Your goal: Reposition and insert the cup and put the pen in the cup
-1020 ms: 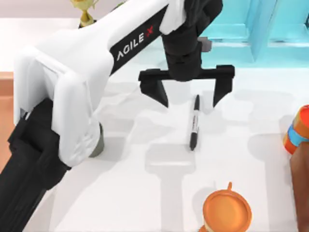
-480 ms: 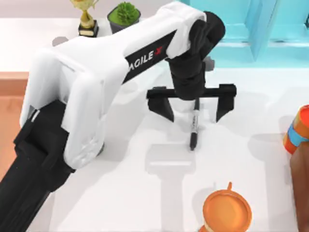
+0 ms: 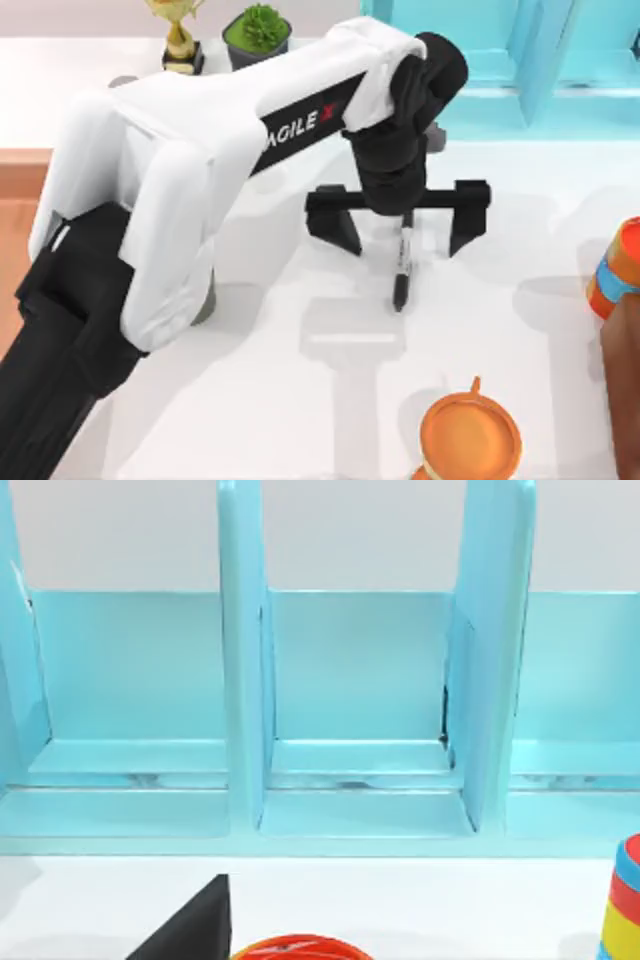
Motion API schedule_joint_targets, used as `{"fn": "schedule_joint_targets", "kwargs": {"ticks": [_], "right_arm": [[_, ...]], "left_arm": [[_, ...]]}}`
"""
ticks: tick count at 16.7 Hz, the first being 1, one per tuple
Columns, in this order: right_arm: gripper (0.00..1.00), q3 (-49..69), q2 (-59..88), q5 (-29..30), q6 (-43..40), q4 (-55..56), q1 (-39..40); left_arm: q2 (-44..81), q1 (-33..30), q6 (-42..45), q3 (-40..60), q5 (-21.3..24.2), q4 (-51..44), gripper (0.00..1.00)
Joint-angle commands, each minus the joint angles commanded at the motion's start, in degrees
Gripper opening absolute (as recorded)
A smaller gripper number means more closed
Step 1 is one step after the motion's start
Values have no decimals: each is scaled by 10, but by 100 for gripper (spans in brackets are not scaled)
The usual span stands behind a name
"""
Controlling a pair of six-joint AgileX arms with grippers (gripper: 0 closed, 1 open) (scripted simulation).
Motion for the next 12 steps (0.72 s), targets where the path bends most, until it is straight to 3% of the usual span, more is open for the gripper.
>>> {"fn": "schedule_joint_targets", "kwargs": {"ticks": [1,12], "right_arm": [[100,0,0,0,0,0,0],[100,0,0,0,0,0,0]], "left_arm": [[0,0,0,0,0,0,100],[0,0,0,0,0,0,17]]}}
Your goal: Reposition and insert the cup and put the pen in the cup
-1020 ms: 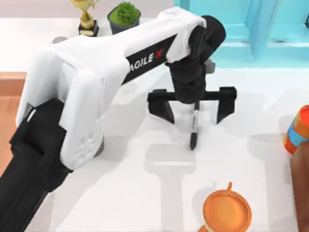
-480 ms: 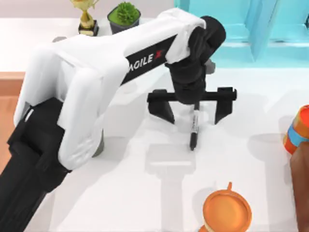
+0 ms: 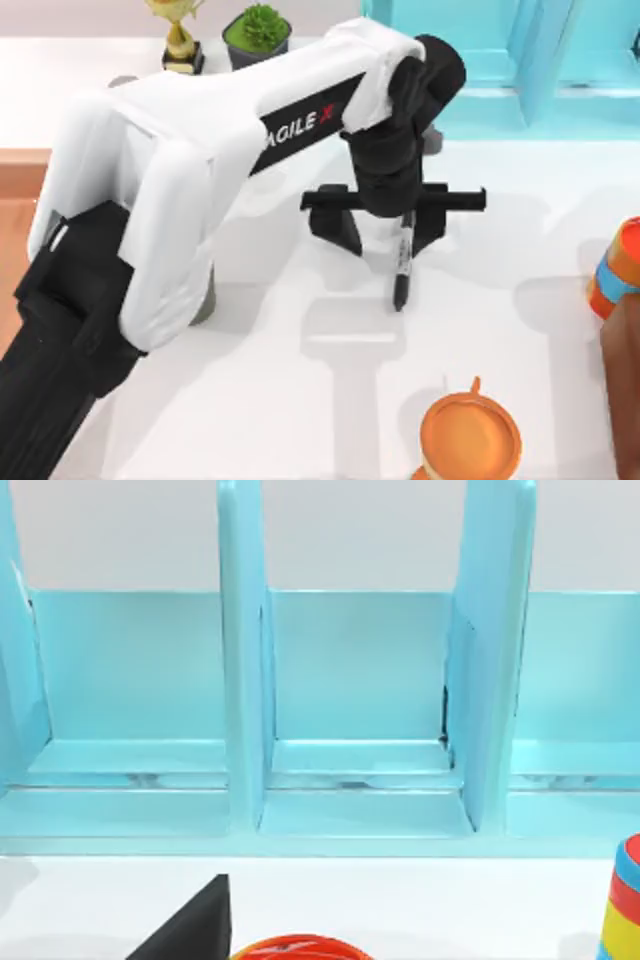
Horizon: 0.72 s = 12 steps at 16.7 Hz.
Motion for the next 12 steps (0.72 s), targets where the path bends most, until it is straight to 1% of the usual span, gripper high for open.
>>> {"fn": "schedule_joint_targets", "kwargs": {"ticks": [2,3,10,11,12], "right_arm": [[100,0,0,0,0,0,0],[100,0,0,0,0,0,0],[100,0,0,0,0,0,0],[100,0,0,0,0,0,0],[100,0,0,0,0,0,0]], "left_arm": [[0,0,0,0,0,0,2],[0,0,0,0,0,0,0],[0,0,0,0,0,0,0],[-46,10,23,-11,-29,-24,0],[-47,8,22,-13,-29,-24,0]]}}
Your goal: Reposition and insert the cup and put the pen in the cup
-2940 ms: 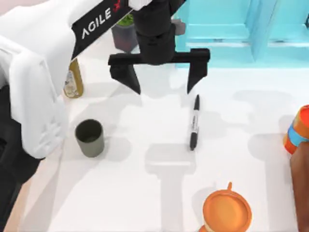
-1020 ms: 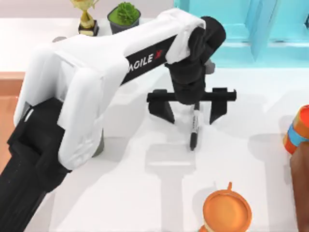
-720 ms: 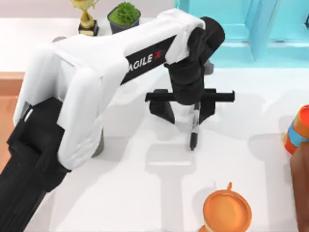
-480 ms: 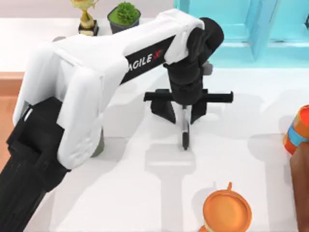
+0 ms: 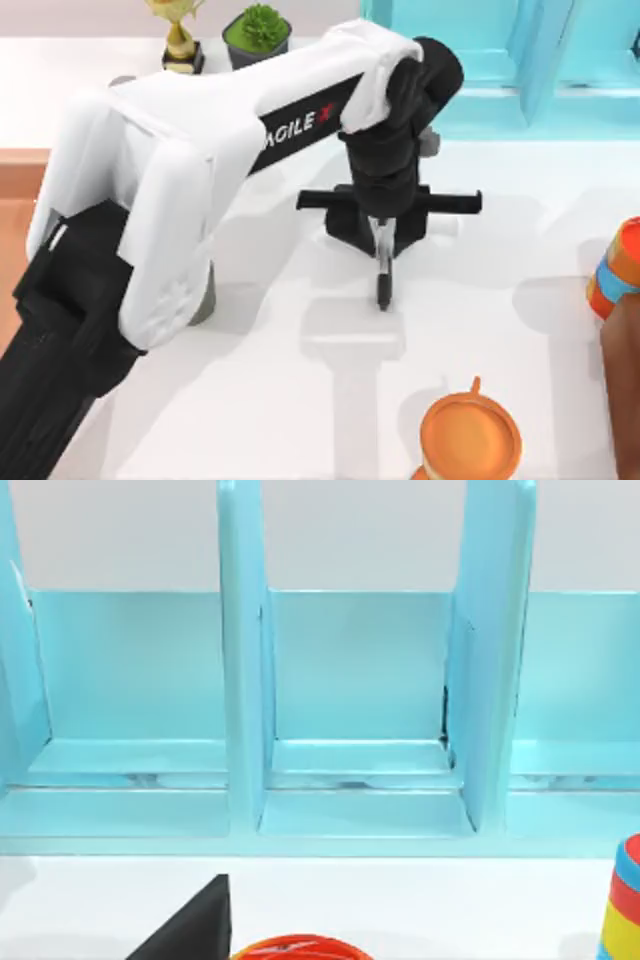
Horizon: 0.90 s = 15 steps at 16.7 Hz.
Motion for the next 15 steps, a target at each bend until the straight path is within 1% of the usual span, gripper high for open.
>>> {"fn": "schedule_joint_targets", "kwargs": {"ticks": [3,11,13,15], "right_arm": [[100,0,0,0,0,0,0],[100,0,0,0,0,0,0],[100,0,0,0,0,0,0],[100,0,0,0,0,0,0]], "left_arm": [[-39,-16,-16,-37,-4,-7,0],[-214,-62,-68,-171,-9,-26,0],[-238,-76,-81,-194,-11,-33,0],[-241,-79,-82,-197,-12,-35,0]]}}
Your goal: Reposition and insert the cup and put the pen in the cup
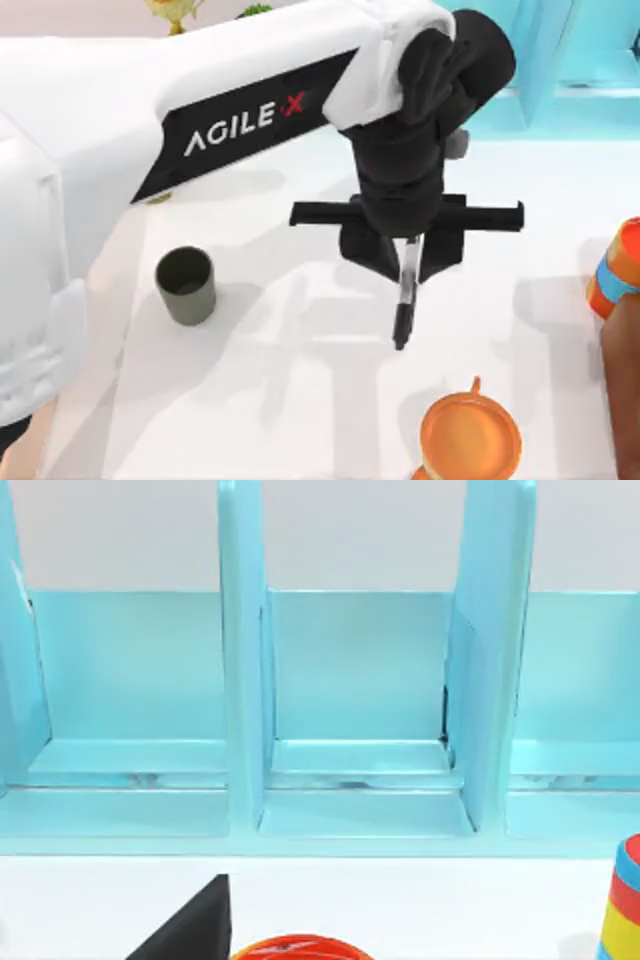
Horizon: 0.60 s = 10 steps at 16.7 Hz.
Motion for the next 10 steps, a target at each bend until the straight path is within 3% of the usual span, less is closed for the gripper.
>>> {"fn": "schedule_joint_targets", "kwargs": {"ticks": [5,10], "right_arm": [[100,0,0,0,0,0,0],[100,0,0,0,0,0,0]], "left_arm": [[-13,3,7,-12,-1,19,0],[-113,20,44,-141,-25,158,0]]}}
